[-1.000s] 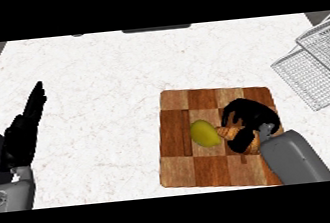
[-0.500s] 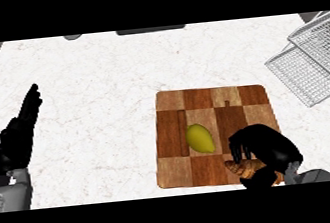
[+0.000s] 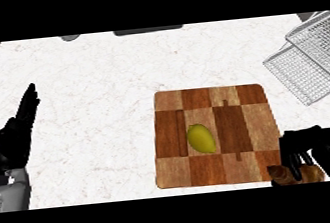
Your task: Pick the croissant from the cutting board and place it in the tiered basket
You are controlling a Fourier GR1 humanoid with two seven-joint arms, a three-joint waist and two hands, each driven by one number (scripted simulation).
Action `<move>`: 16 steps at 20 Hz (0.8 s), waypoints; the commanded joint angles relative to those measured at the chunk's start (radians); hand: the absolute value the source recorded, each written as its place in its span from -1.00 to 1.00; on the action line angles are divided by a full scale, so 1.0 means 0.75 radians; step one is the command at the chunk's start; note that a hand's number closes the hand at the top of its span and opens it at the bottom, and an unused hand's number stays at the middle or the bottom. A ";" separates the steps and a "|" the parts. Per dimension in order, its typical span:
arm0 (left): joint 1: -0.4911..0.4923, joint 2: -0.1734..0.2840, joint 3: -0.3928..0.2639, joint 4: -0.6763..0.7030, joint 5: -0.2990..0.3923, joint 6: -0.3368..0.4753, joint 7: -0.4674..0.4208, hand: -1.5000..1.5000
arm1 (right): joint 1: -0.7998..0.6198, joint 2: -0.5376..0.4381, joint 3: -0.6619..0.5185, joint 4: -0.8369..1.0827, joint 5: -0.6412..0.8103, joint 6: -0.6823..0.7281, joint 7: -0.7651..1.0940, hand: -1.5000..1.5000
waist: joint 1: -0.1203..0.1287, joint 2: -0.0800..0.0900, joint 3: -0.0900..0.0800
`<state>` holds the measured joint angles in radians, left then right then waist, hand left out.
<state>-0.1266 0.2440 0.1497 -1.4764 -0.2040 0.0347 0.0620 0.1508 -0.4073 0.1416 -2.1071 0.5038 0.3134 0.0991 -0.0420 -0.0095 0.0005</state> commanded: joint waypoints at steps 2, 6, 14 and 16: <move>0.041 -0.049 -0.040 0.009 -0.020 0.015 -0.040 0.00 | 0.010 0.000 -0.308 -0.194 -0.213 -0.053 -0.044 1.00 | 0.022 0.008 -0.001; 0.020 -0.034 -0.041 -0.043 0.002 -0.023 0.015 0.00 | -0.103 -0.046 -0.515 -0.266 -0.334 -0.002 0.116 1.00 | 0.049 0.010 -0.001; 0.047 -0.045 -0.037 -0.021 -0.019 -0.010 -0.052 0.00 | -0.449 -0.366 -0.781 0.048 -0.537 0.215 0.203 1.00 | 0.063 0.013 -0.001; -0.008 -0.026 -0.032 0.009 -0.028 -0.020 -0.039 0.00 | -0.465 -0.348 -0.778 0.180 -0.563 0.228 0.110 1.00 | 0.063 0.014 -0.001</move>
<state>-0.1318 0.2304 0.1348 -1.4799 -0.2125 0.0194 0.0502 -0.1168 -0.6326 -0.4173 -2.1192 0.1220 0.4486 0.2156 -0.0011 -0.0008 -0.0007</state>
